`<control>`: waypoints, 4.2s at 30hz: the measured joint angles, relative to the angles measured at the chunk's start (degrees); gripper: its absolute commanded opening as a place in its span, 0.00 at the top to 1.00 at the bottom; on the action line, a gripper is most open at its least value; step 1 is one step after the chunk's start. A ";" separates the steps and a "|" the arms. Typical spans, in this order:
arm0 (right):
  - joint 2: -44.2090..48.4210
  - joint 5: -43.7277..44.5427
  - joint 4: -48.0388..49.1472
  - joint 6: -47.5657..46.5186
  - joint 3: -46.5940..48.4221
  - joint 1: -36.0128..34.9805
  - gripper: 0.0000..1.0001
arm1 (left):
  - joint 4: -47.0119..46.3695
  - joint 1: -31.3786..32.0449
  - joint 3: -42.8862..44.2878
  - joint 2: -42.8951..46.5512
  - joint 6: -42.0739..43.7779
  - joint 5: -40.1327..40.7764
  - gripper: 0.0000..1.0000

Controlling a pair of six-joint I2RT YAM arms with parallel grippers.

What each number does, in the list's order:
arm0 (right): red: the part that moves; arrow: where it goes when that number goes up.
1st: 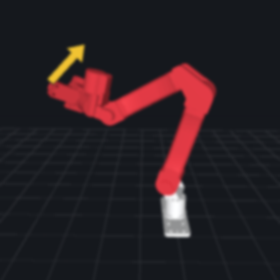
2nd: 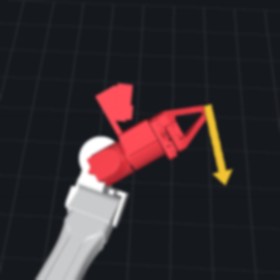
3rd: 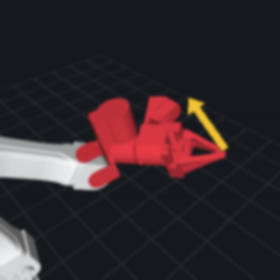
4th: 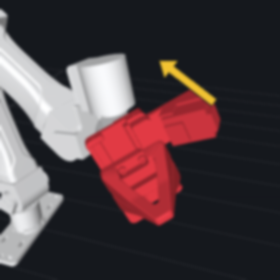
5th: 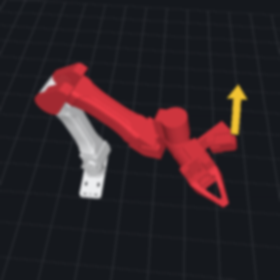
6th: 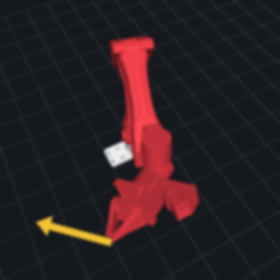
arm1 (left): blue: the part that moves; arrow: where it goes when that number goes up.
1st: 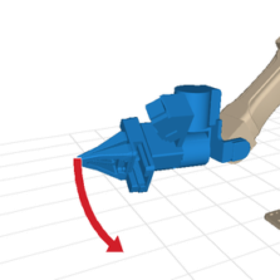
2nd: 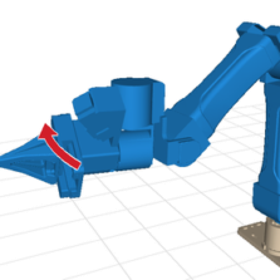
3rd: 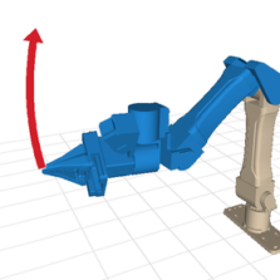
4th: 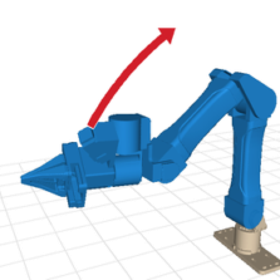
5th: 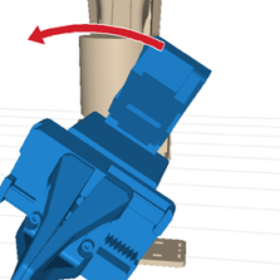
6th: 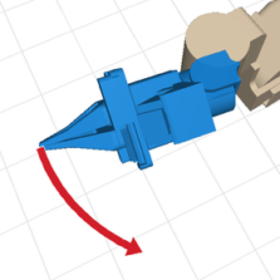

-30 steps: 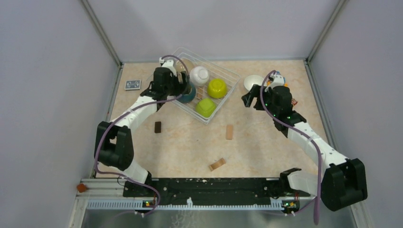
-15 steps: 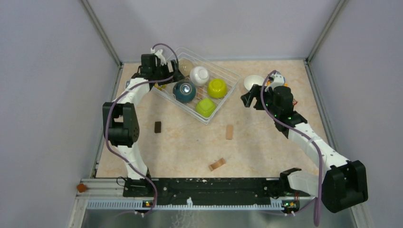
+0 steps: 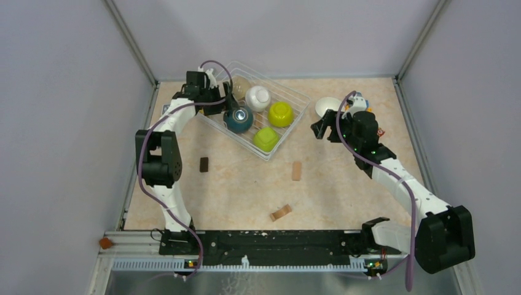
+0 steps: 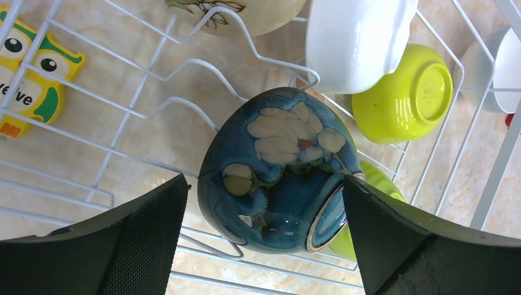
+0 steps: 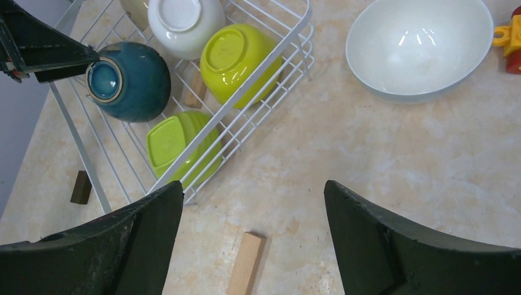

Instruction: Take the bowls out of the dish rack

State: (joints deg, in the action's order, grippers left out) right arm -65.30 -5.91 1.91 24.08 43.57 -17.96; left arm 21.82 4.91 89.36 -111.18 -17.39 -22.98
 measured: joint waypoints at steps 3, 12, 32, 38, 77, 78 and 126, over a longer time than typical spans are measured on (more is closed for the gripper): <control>0.00 0.00 0.02 0.00 0.00 0.00 0.16 | 0.87 0.00 0.39 0.00 0.00 0.59 0.02; 0.00 -0.04 0.24 0.11 0.00 0.00 0.16 | 2.08 0.17 1.62 -0.79 -0.07 0.72 0.02; 0.00 0.22 0.24 0.13 -0.07 0.00 0.16 | 1.88 0.04 2.89 -2.89 -0.87 -5.97 0.05; 0.00 0.20 0.26 0.13 -0.07 0.00 0.16 | 1.81 1.29 2.75 -2.23 -0.94 -6.91 0.09; 0.79 0.59 1.33 0.50 -0.63 0.00 0.16 | 1.31 11.19 6.19 0.02 4.90 13.86 0.02; 1.01 0.61 1.51 0.50 -0.85 0.00 0.16 | 1.31 11.10 7.34 -0.15 5.57 14.47 0.02; 1.55 0.33 3.23 0.50 -0.87 0.00 0.16 | -7.82 9.42 21.31 -17.90 -3.78 6.56 0.27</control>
State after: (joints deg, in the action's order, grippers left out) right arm -63.75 -5.58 5.15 24.58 42.70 -17.96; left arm 14.00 14.33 110.67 -129.08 -21.17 -16.43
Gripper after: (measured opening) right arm 0.837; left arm 0.754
